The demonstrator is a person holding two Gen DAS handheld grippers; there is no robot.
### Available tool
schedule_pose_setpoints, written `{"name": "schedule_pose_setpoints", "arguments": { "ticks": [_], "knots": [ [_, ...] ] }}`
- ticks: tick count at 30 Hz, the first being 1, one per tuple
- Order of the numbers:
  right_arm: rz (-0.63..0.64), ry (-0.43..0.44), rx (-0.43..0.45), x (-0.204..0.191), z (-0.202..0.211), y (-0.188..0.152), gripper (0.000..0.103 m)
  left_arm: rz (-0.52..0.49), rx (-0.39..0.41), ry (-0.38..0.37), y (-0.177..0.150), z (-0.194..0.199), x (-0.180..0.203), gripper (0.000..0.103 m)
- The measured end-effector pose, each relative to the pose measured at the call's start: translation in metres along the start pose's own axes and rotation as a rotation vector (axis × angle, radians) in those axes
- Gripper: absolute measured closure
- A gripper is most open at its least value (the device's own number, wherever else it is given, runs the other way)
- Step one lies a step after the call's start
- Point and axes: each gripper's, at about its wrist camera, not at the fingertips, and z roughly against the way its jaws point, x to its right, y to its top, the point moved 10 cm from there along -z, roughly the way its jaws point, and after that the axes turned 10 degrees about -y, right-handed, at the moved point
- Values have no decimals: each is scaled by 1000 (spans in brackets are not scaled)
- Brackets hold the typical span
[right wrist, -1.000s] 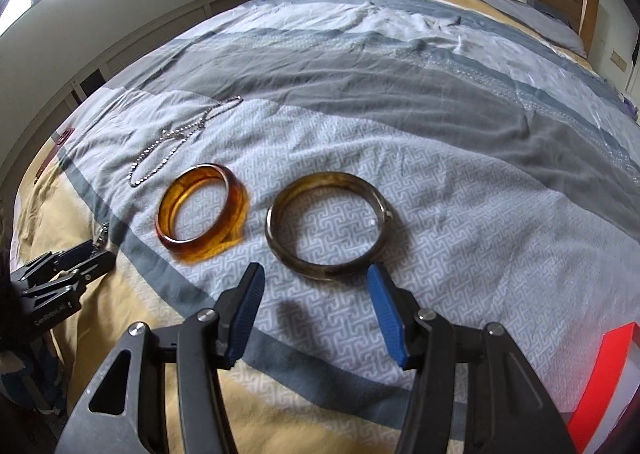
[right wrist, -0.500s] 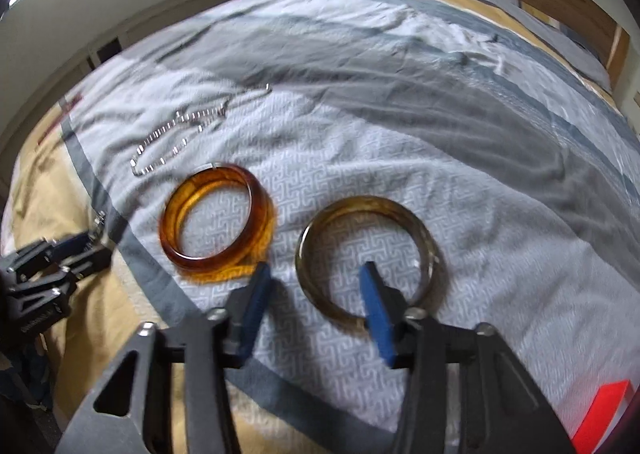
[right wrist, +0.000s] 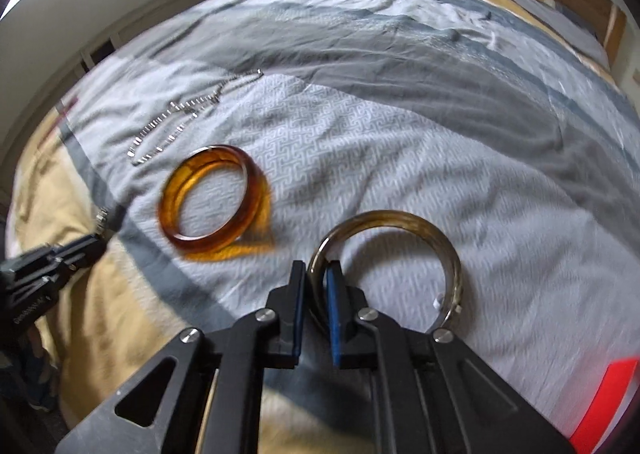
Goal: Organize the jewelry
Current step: 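Grasp the silver watch with the left tool while the right tool grasps the brown bangle, then carry watch and brown bangle into the red box and open both tools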
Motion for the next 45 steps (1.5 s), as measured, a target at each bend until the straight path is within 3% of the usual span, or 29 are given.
{"name": "schedule_pose_setpoints", "arguments": {
  "ticks": [10,20,27,33,39,45],
  "knots": [
    [-93,84,63,-5,66,-29,95,5,-15,-102,-21,29,43,91],
    [-175,85,146,16,142,-57,95,-77,-10,-193,-35,64,111,91],
    [-253,15,189,67,188,-90,95,-168,-8,-293,-38,75,186,91],
    [-330,-75,172,134,204,-133,95,-239,-28,-408,-38,71,266,91],
    [-379,-155,144,196,203,-165,95,-330,-69,-505,-39,48,354,91],
    [-413,-203,123,255,188,-177,95,-418,-134,-518,-56,5,415,91]
  ]
}}
